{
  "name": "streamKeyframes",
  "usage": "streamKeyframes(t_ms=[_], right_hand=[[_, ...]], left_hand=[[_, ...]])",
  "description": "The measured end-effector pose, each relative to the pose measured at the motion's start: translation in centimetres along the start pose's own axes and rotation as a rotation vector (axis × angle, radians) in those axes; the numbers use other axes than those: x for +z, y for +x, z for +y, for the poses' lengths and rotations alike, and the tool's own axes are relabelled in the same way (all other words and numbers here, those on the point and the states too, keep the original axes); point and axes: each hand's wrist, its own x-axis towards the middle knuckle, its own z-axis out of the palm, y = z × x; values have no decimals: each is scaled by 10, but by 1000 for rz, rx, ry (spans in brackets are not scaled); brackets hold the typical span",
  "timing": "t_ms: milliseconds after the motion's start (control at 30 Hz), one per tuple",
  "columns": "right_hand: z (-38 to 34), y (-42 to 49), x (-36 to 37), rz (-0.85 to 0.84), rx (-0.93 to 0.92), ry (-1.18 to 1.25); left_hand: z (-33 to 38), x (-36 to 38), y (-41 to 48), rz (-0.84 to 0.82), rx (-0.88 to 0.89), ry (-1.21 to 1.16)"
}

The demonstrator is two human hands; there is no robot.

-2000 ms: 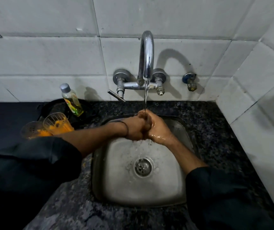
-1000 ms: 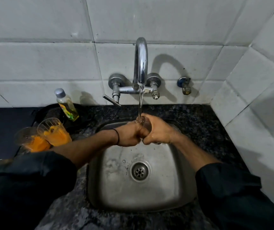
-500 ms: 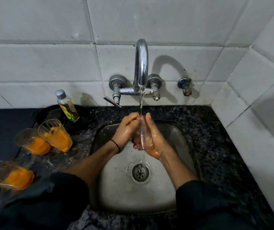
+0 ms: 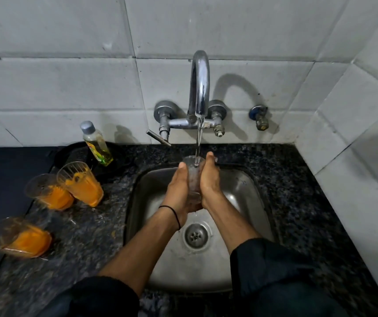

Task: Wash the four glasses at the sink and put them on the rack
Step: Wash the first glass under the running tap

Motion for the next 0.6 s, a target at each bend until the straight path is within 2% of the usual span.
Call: streamKeyframes(t_ms=[67,133,200,267,300,333,400,433,467,533,600], right_hand=[[3,2,4,96,-188,-84],[10,4,6,149,-510,-220],[14,7,7,102,-854,-425],[11,6,4,2,-1059,-593],[7,7,-1,-86,-1047,-616],[1,8,-9,-242,-959,-625],[-12,2,-26,-674,-685,-707],[-19,0,-34,-845,-601,-852],[-25,-2,-40,-938,-617,-1087],[-32,-2,-46,-988,-821,-1546],[-36,-1,-43,-896,-989,-1762]], left_hand=[[1,-4,3,-47,-76,-41],[5,-5,3,-44,-132,-92],[6,-8,11,-68,-177,-185],[12,-11,14,-117,-158,-255],[16,-15,18,-108,-117,-211],[20,-20,21,-88,-104,-138],[26,-34,29,-66,-91,121],[28,-39,32,-89,-102,224],[31,-42,34,-129,-123,312],[35,-39,34,-220,-166,421],[35,-31,34,-190,-184,350]])
